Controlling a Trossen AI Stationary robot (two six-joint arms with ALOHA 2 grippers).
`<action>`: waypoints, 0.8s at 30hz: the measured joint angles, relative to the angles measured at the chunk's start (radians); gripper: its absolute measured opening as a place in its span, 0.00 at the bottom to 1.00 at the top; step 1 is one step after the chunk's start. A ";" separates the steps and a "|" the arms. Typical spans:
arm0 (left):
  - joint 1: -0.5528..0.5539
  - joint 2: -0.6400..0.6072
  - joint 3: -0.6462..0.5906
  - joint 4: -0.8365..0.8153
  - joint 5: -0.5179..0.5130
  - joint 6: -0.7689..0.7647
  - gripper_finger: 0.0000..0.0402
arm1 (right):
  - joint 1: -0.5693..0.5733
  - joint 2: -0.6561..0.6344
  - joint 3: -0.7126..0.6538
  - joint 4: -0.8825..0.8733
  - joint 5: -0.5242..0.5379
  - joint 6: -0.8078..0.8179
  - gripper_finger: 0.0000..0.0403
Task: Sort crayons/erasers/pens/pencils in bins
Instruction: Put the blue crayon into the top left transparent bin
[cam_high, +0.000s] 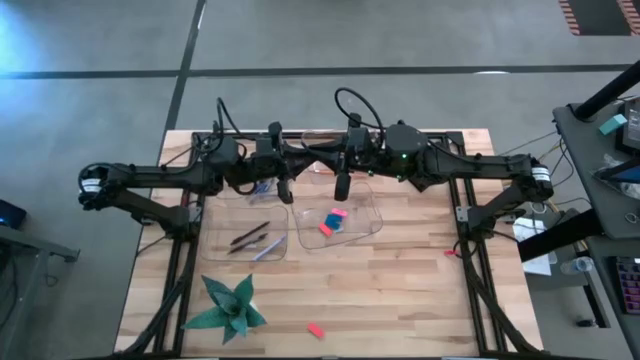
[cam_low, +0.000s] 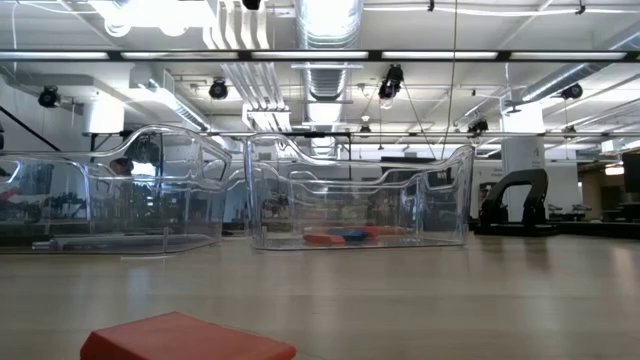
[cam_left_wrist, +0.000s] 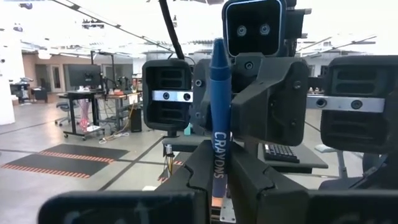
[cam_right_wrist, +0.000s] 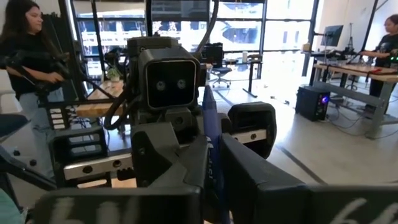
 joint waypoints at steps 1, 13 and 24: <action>0.000 0.000 0.000 0.000 0.001 0.001 0.04 | 0.000 0.000 0.000 -0.002 0.000 0.002 0.10; 0.001 0.000 0.002 -0.099 0.009 -0.018 0.04 | -0.001 -0.090 -0.002 -0.178 0.019 -0.082 0.40; 0.164 -0.077 0.002 -0.721 -0.146 -0.020 0.04 | 0.030 -0.198 -0.001 -0.709 0.018 0.305 0.39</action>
